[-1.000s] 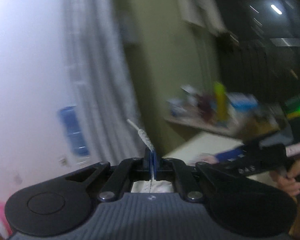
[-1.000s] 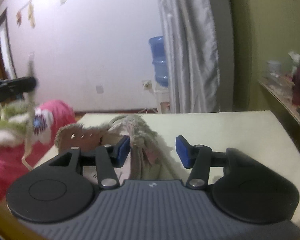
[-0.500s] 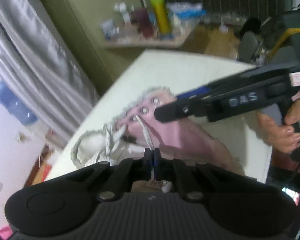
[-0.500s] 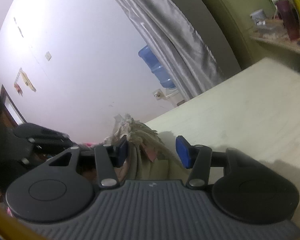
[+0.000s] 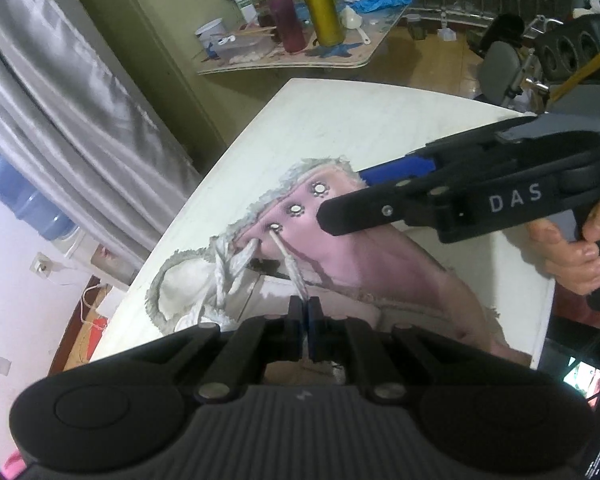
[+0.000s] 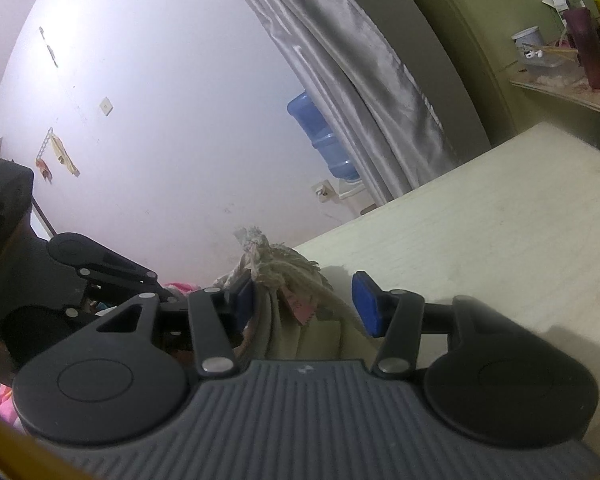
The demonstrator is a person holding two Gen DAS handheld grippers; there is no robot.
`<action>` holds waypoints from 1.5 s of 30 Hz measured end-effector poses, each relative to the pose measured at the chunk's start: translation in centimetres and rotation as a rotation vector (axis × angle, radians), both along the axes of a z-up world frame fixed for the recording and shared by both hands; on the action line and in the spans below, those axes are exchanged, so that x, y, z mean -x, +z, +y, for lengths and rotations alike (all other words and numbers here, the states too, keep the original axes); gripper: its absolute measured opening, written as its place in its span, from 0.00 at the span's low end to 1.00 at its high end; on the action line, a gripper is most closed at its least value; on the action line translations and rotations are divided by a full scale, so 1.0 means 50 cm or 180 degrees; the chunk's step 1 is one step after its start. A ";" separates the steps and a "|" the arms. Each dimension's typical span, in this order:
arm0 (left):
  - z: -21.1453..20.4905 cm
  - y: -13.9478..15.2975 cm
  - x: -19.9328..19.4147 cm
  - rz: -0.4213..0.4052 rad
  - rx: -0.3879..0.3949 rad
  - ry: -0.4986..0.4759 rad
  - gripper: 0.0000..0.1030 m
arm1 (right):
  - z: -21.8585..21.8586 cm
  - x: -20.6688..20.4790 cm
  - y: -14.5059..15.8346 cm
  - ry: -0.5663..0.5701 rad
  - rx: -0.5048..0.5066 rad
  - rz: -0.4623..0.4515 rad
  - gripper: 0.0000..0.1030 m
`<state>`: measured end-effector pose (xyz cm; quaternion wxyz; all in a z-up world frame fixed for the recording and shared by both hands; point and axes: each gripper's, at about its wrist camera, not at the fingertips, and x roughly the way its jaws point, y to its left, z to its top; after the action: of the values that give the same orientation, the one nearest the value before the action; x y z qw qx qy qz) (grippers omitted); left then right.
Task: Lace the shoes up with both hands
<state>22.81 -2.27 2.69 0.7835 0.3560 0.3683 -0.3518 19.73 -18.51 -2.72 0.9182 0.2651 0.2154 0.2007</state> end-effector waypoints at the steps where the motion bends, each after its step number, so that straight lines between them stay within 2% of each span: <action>1: 0.001 0.001 0.000 -0.0016 0.0001 0.0015 0.04 | -0.001 0.001 0.000 0.0001 0.0000 -0.0001 0.48; 13: 0.021 0.018 -0.025 -0.0095 0.0227 0.0389 0.04 | -0.003 0.003 -0.005 0.0011 0.0035 -0.0033 0.50; 17: 0.035 0.026 -0.045 -0.0005 0.0435 0.0614 0.04 | -0.003 0.005 -0.004 0.0004 0.0074 -0.0059 0.50; 22: 0.016 0.028 -0.034 -0.0073 0.0599 0.0483 0.04 | -0.002 0.002 -0.004 0.0023 0.0066 -0.0065 0.51; 25: 0.006 0.026 -0.030 -0.0118 0.0604 0.0462 0.05 | 0.004 0.001 -0.002 0.0042 0.0109 -0.0081 0.51; 26: 0.009 0.027 -0.026 -0.0141 0.0612 0.0461 0.07 | 0.006 0.002 -0.001 0.0051 0.0134 -0.0087 0.51; 28: 0.021 0.034 -0.014 -0.0196 0.0656 0.0463 0.23 | 0.005 0.008 -0.001 0.0093 0.0163 -0.0113 0.51; 29: 0.030 0.040 -0.006 -0.0224 0.0693 0.0479 0.45 | 0.003 0.012 -0.001 0.0123 0.0168 -0.0126 0.51; 30: 0.038 0.046 0.003 -0.0252 0.0731 0.0496 0.58 | -0.001 0.019 -0.002 0.0155 0.0144 -0.0129 0.51; 33: 0.057 0.072 0.037 -0.0322 0.0833 0.0542 0.58 | -0.021 0.042 0.006 0.0191 0.0076 -0.0161 0.52; 34: 0.063 0.083 0.049 -0.0291 0.0947 0.0586 0.58 | -0.029 0.051 0.010 0.0183 0.0050 -0.0180 0.52; 37: 0.069 0.100 0.056 0.0103 0.1398 0.0796 0.58 | -0.061 0.072 0.031 0.0070 0.0043 -0.0297 0.52; 40: 0.074 0.085 0.021 0.0689 0.1885 0.1409 0.55 | -0.092 0.072 0.050 -0.0080 0.0029 -0.0333 0.52; 41: 0.081 0.075 0.007 0.0884 0.2063 0.1611 0.48 | -0.101 0.066 0.053 -0.0116 0.0015 -0.0309 0.52; 42: 0.088 0.064 -0.005 0.1054 0.2265 0.1816 0.37 | -0.108 0.055 0.053 -0.0103 -0.0036 -0.0249 0.52; 43: 0.089 0.054 -0.015 0.1167 0.2357 0.1960 0.34 | -0.115 0.044 0.052 -0.0089 -0.0088 -0.0190 0.52; 45: 0.075 0.038 -0.030 0.1165 0.2218 0.2085 0.32 | -0.122 0.023 0.045 -0.0041 -0.0224 -0.0101 0.52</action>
<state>24.30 1.50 4.58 0.8475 -0.1279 0.4525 -0.2462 18.57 -24.63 -0.47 0.9128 0.2954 0.1920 0.2064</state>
